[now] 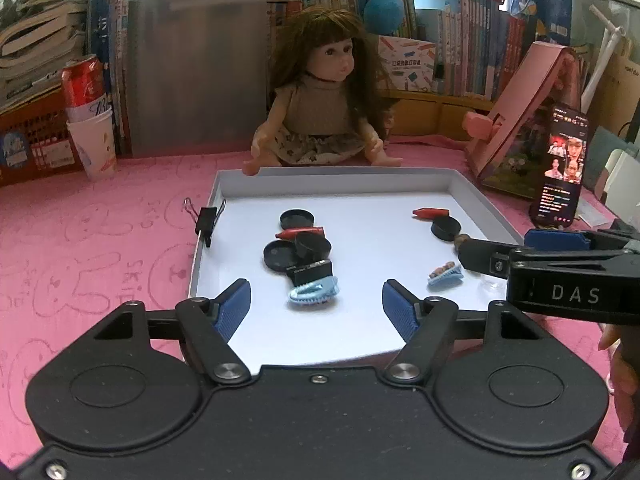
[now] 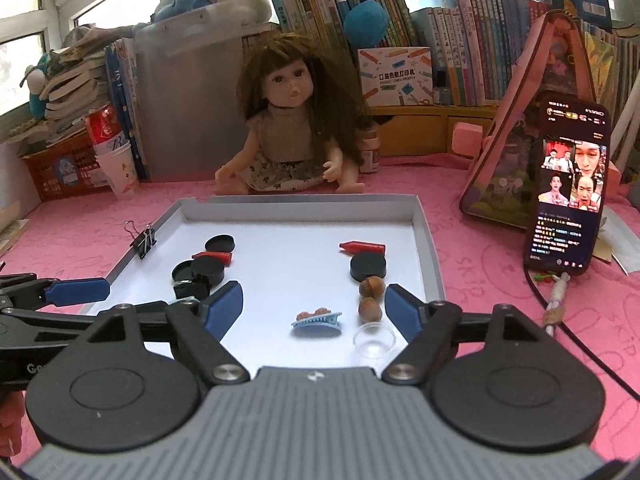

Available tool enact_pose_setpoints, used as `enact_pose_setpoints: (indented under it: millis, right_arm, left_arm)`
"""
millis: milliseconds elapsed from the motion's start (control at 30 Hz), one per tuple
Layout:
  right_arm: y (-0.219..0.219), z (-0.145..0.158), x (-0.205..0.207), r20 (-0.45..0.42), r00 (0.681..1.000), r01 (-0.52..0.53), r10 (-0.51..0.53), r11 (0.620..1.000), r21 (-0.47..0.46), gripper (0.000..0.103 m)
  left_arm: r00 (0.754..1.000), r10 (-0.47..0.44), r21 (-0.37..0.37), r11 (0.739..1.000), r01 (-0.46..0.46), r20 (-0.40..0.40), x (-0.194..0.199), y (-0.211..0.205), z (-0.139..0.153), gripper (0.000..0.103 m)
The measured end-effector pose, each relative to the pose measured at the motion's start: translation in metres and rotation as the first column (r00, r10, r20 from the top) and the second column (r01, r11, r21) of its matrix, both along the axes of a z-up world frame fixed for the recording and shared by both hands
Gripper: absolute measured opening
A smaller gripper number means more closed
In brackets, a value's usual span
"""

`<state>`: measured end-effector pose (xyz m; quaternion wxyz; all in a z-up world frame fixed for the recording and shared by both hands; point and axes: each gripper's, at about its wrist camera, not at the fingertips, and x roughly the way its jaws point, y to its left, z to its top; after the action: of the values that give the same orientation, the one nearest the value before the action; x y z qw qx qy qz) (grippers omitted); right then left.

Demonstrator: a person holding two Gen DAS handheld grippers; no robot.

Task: Organize rigid objects

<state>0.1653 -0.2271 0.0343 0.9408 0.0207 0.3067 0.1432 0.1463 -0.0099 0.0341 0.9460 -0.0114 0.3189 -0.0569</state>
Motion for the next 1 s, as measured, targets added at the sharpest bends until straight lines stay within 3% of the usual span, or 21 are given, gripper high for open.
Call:
enact_pose_setpoints:
  millis: [433,1000]
  right_arm:
    - [-0.001,-0.008,-0.029,0.017,1.000,0.000,0.000,1.000,-0.031,0.089]
    - [-0.010,-0.027,-0.057,0.003,0.999,0.039,-0.039,0.998,-0.052,0.095]
  left_arm:
    - [1.000,-0.008,0.011,1.000,0.007,0.019,-0.037,0.000,-0.006,0.074]
    - [0.999,0.028,0.024,0.999,-0.027,-0.027,-0.058,0.010,-0.034,0.077]
